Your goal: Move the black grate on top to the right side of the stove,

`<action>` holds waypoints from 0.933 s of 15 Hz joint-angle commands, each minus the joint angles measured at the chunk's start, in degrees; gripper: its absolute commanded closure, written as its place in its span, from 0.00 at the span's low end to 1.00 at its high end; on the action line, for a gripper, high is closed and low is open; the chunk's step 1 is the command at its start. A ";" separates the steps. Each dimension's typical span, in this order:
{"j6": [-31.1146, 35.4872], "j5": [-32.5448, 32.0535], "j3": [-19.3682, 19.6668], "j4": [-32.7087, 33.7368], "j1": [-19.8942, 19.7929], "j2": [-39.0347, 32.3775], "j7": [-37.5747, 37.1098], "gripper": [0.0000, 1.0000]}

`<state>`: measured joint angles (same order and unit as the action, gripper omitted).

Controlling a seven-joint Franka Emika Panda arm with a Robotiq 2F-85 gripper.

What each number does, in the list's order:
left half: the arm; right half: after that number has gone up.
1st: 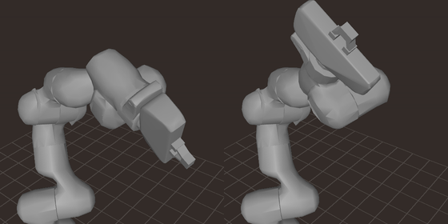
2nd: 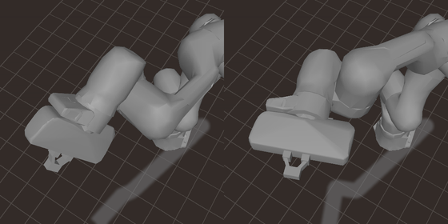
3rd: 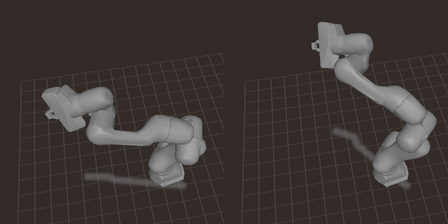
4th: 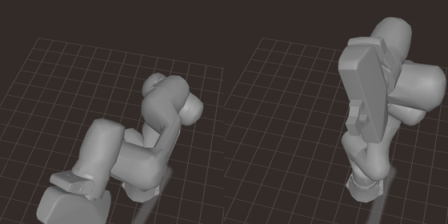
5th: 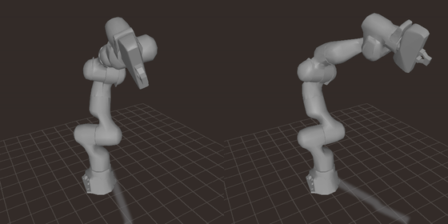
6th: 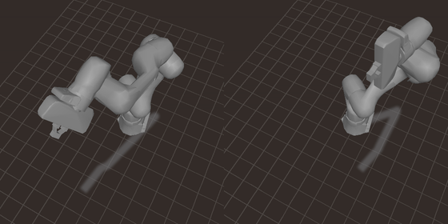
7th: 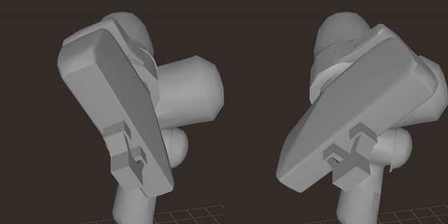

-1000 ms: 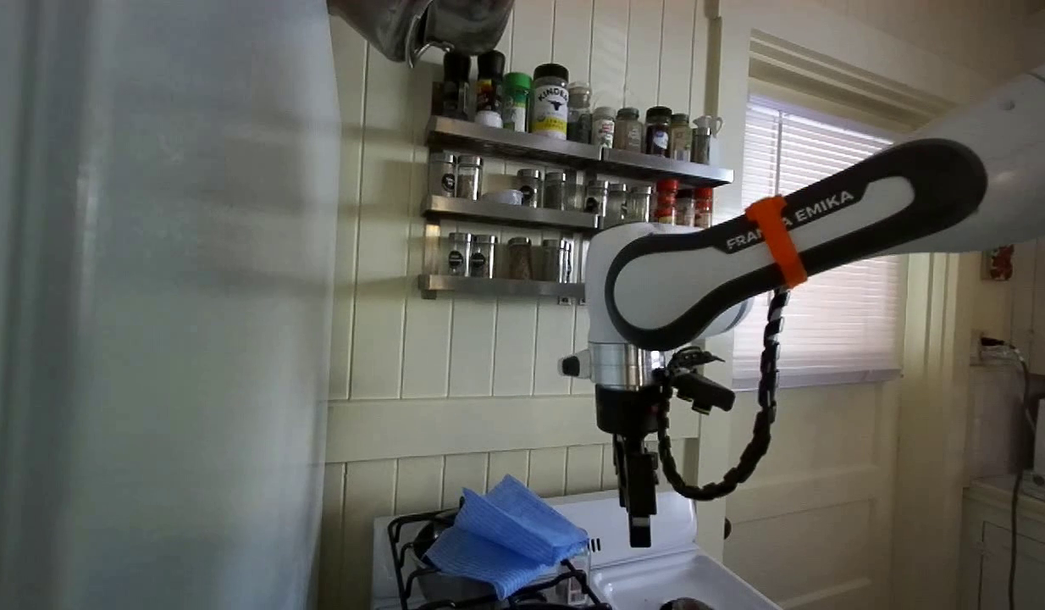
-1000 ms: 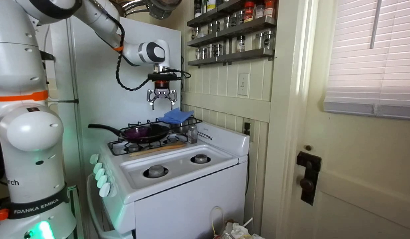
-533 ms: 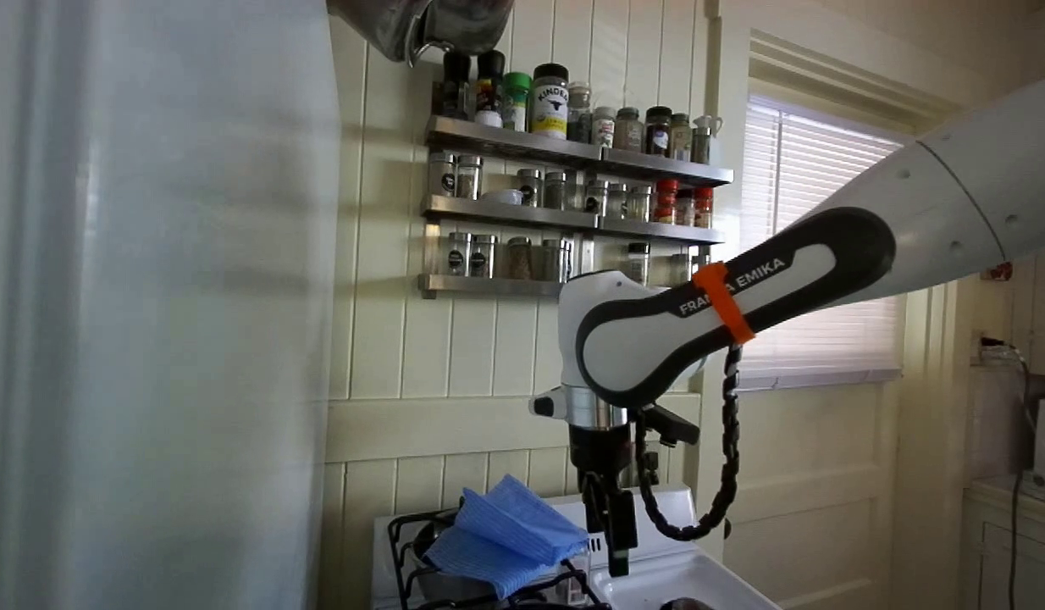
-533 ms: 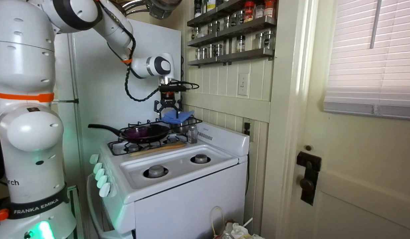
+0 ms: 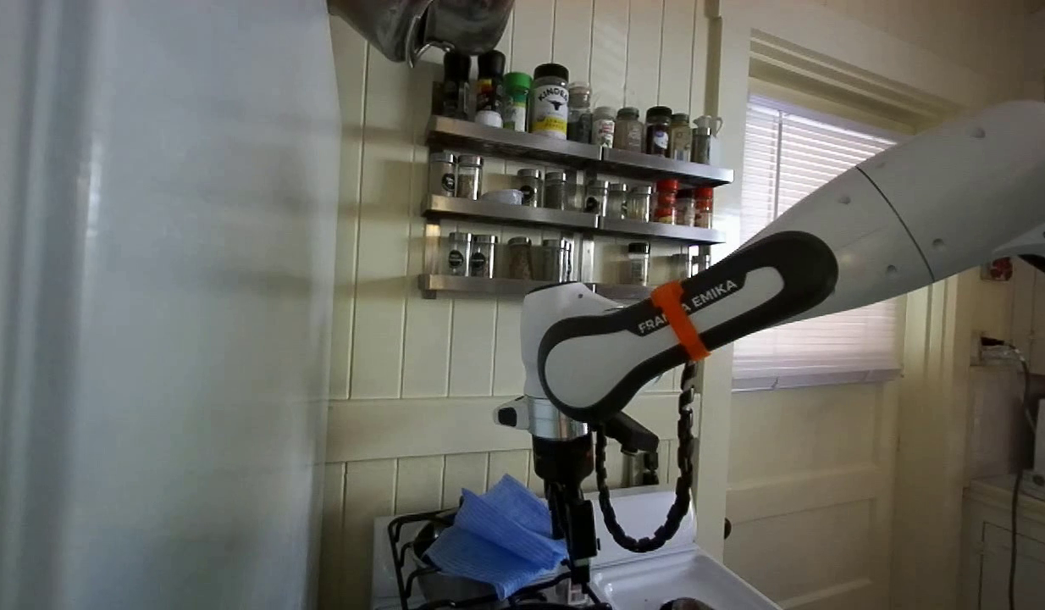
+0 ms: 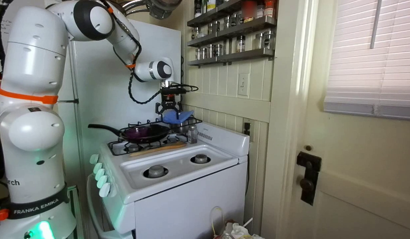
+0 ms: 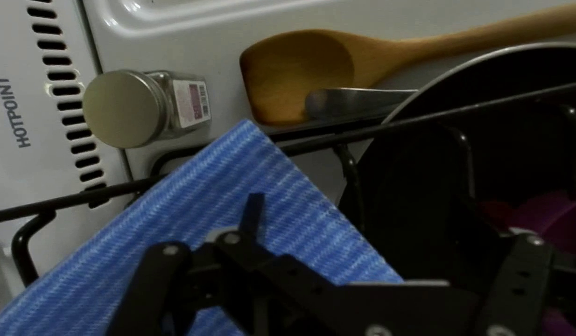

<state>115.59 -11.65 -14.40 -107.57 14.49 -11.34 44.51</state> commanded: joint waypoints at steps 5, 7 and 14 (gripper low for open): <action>-0.83 -1.24 -0.67 -1.97 0.56 2.17 -4.08 0.00; 0.07 -1.06 -1.33 -3.73 1.18 2.99 -6.56 0.00; 1.69 -8.95 -1.85 -12.40 2.31 7.79 -18.22 0.00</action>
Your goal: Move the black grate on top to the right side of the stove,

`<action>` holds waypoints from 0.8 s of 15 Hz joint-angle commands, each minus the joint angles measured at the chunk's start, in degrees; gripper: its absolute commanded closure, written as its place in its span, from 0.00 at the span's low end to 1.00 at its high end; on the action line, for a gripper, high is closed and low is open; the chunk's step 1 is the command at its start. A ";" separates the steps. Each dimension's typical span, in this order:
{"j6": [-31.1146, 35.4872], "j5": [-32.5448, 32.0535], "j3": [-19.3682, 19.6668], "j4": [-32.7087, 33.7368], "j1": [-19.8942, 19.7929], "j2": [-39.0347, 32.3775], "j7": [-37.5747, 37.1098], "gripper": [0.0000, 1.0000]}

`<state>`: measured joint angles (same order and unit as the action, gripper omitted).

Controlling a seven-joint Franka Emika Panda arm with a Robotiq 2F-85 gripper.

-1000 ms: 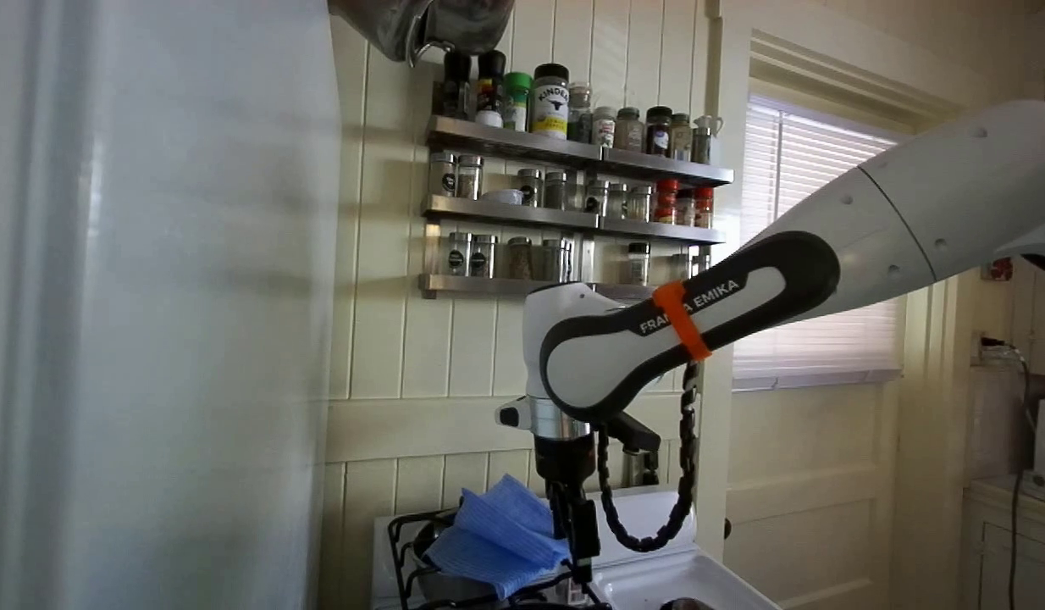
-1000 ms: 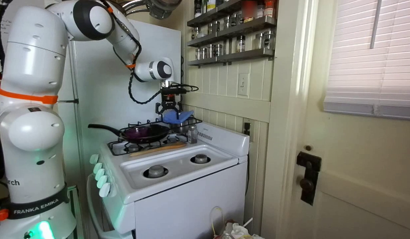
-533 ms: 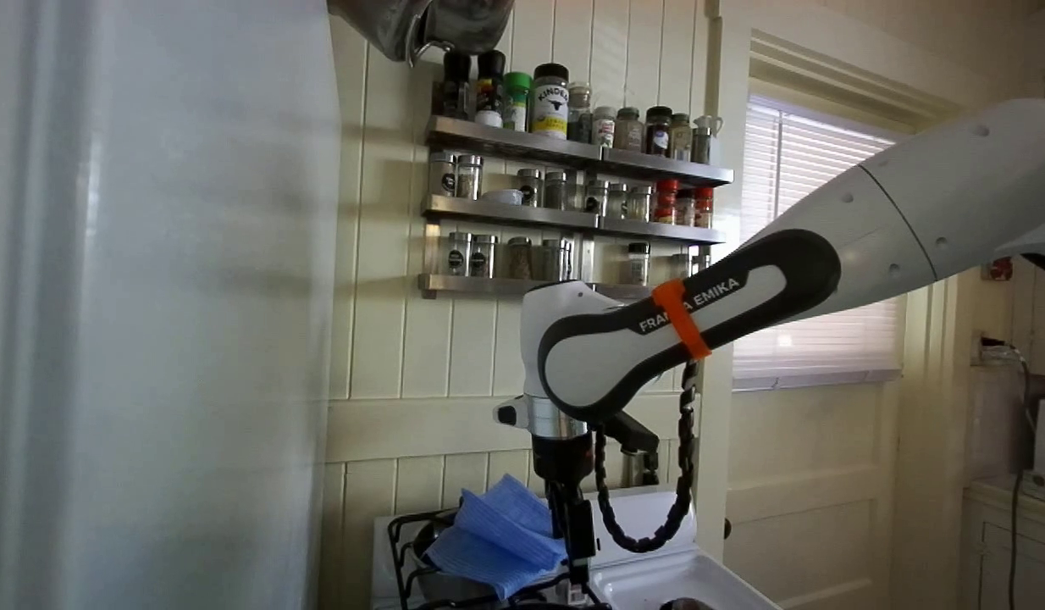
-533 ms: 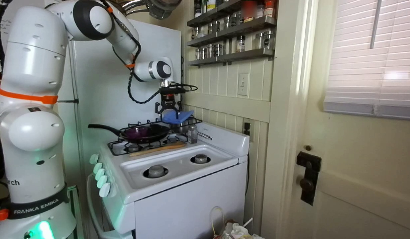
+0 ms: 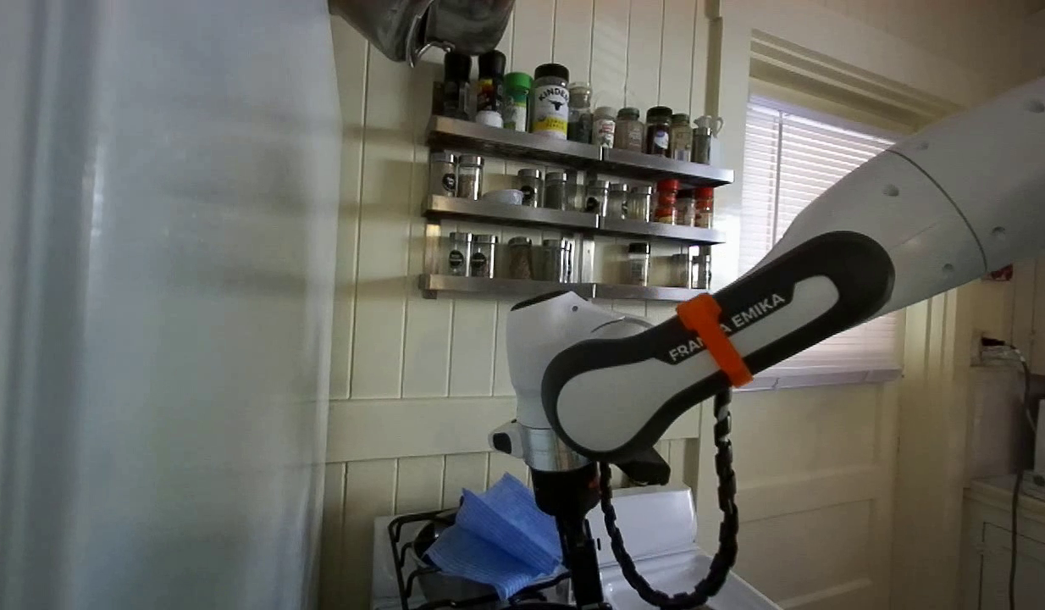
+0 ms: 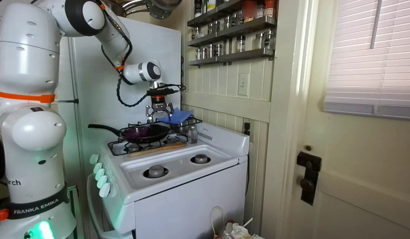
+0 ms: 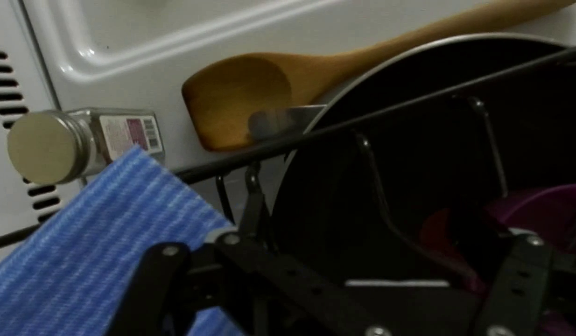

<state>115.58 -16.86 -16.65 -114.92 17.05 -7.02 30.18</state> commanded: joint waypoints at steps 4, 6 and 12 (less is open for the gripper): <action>3.09 -9.99 1.15 -5.60 -0.67 4.57 -8.78 0.00; 5.13 -7.82 1.27 -4.96 -1.32 3.80 -4.27 0.00; 2.68 -7.06 0.86 -2.69 -0.93 2.56 -5.02 0.00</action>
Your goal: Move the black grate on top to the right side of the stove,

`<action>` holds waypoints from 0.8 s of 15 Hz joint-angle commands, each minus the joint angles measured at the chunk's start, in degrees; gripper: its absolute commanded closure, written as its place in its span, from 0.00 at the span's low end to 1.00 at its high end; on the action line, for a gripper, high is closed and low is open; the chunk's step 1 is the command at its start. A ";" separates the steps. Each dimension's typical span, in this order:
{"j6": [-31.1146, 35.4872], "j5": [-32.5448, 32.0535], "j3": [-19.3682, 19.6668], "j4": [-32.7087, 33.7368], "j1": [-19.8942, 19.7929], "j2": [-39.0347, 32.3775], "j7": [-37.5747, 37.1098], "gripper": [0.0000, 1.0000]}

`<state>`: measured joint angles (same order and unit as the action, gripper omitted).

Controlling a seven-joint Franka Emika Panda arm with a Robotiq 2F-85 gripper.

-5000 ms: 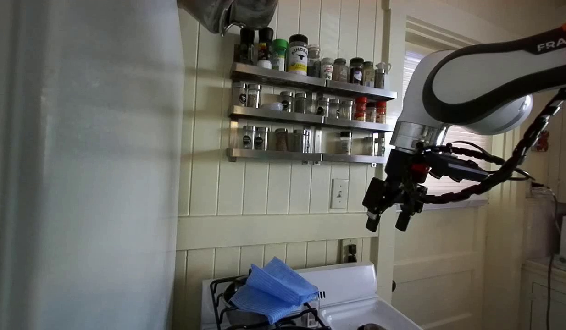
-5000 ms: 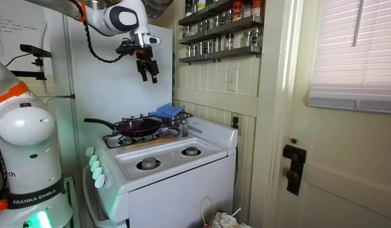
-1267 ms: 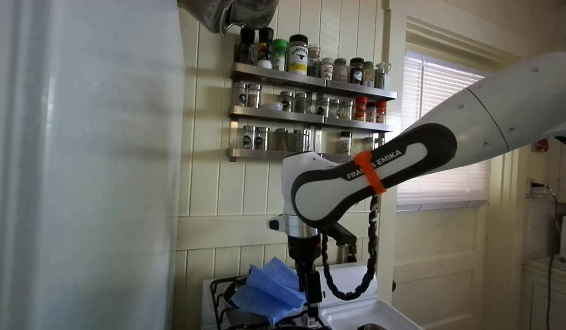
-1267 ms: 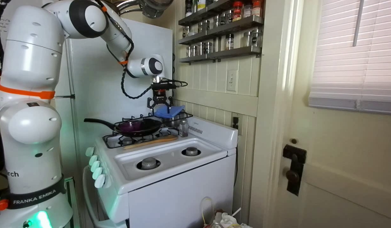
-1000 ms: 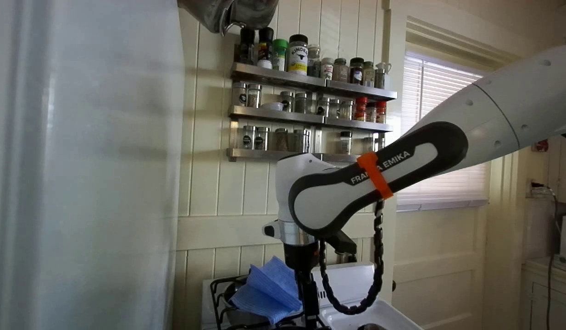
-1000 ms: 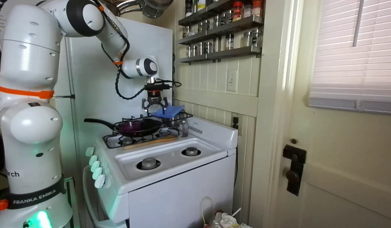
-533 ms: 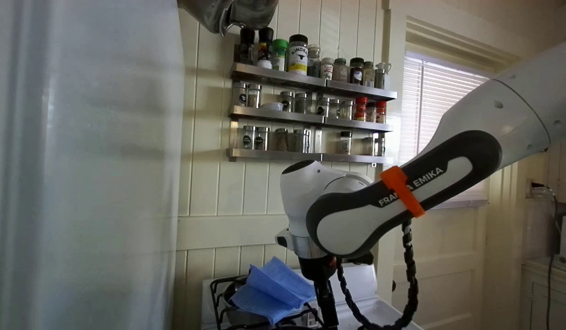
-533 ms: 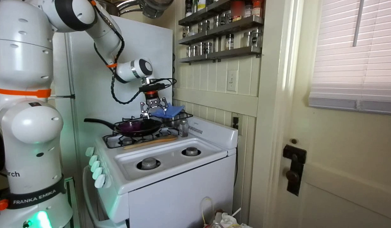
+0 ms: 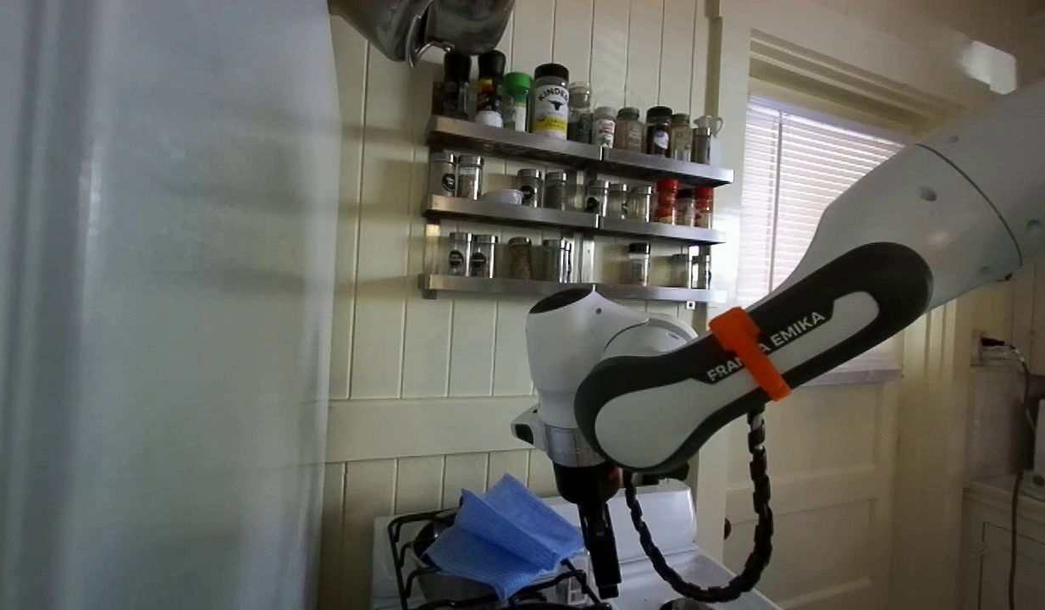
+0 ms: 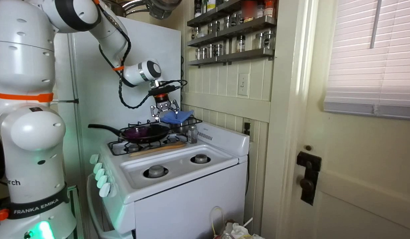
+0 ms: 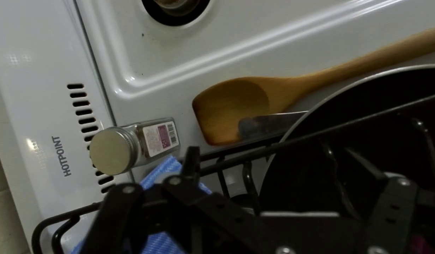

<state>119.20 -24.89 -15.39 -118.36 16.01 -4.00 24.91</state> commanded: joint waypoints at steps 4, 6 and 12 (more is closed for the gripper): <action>-0.34 3.00 -0.69 0.22 0.07 -0.34 0.77 0.00; 0.98 4.47 -0.66 -0.04 -0.26 -0.67 2.50 0.00; 5.74 3.14 0.56 -0.59 -1.69 -2.94 8.01 0.00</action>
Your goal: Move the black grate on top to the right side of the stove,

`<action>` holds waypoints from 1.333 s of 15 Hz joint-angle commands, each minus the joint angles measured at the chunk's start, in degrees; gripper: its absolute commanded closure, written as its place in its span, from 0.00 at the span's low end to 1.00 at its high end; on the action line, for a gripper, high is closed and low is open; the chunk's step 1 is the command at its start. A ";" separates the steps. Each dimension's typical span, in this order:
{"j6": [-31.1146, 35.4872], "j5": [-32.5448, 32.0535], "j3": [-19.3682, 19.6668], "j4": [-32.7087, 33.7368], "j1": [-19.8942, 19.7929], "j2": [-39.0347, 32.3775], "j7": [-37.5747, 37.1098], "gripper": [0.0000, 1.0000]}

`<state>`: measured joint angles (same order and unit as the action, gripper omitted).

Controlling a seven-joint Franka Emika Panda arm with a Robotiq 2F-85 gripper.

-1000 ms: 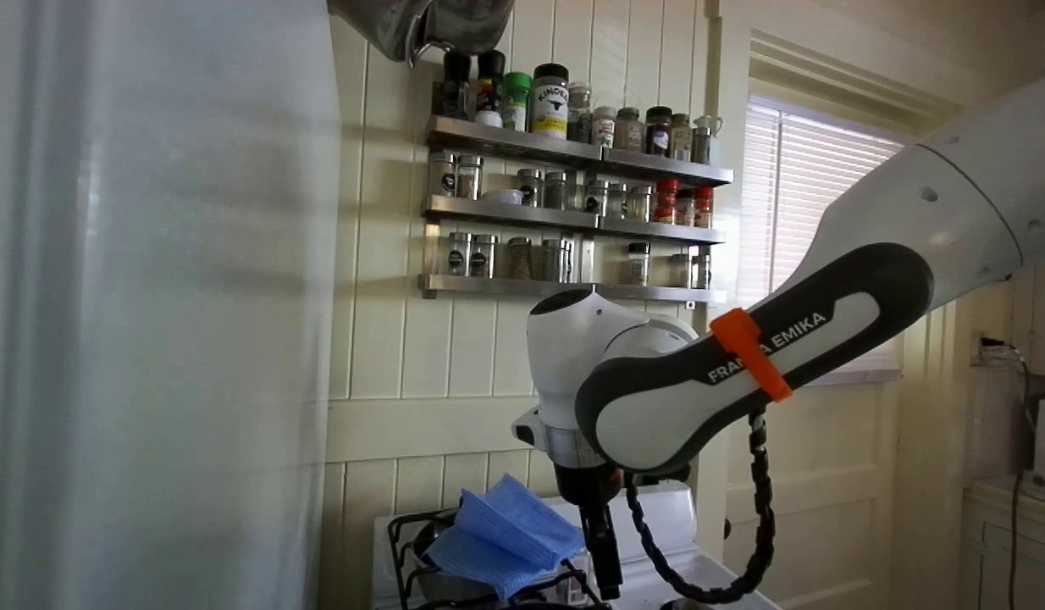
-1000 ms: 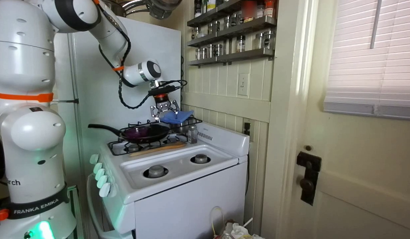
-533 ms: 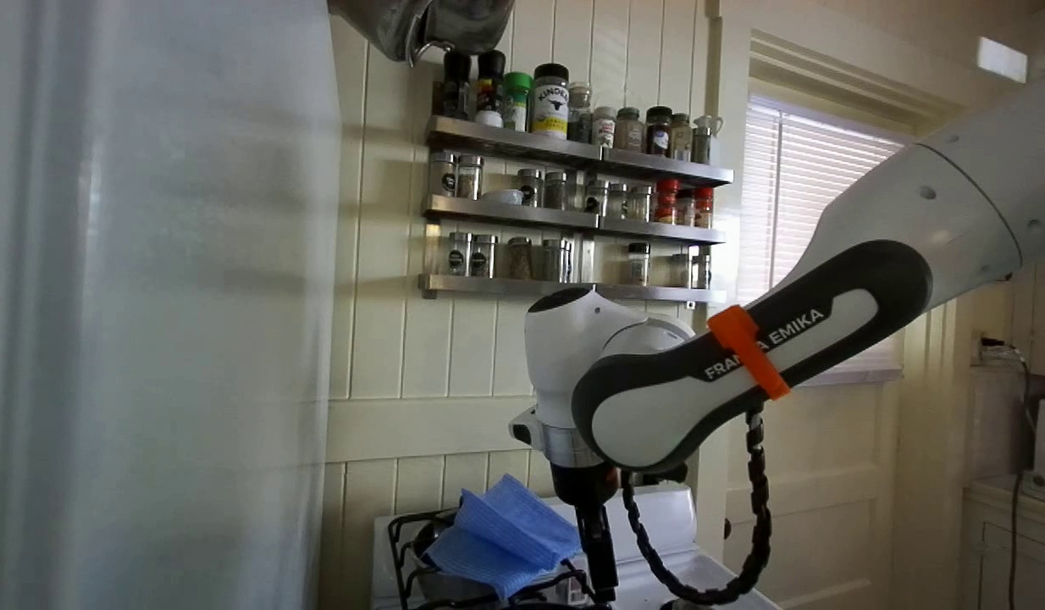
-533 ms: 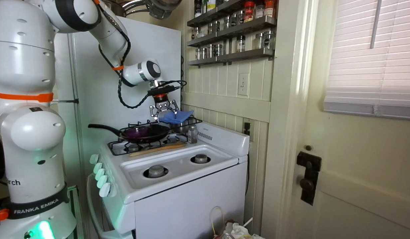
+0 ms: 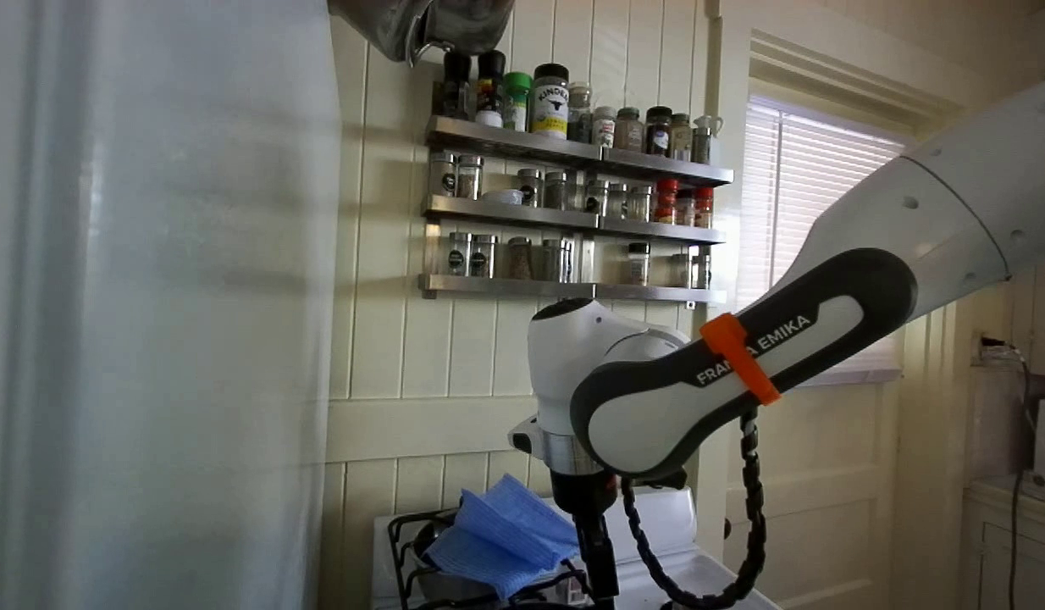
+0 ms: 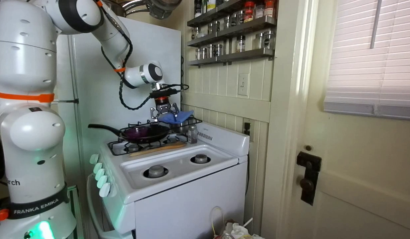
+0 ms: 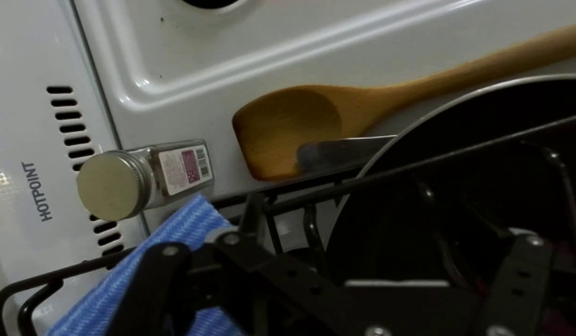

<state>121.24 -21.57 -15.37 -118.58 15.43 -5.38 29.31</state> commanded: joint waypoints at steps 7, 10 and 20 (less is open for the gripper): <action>5.35 -0.77 0.55 1.97 -1.56 -5.71 10.20 0.00; 5.06 -2.27 0.31 2.72 -1.12 -6.46 12.85 0.00; 5.21 -0.46 -1.27 3.21 -0.02 -5.11 13.77 0.00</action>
<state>125.69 -22.70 -16.41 -115.43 15.05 -10.78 43.33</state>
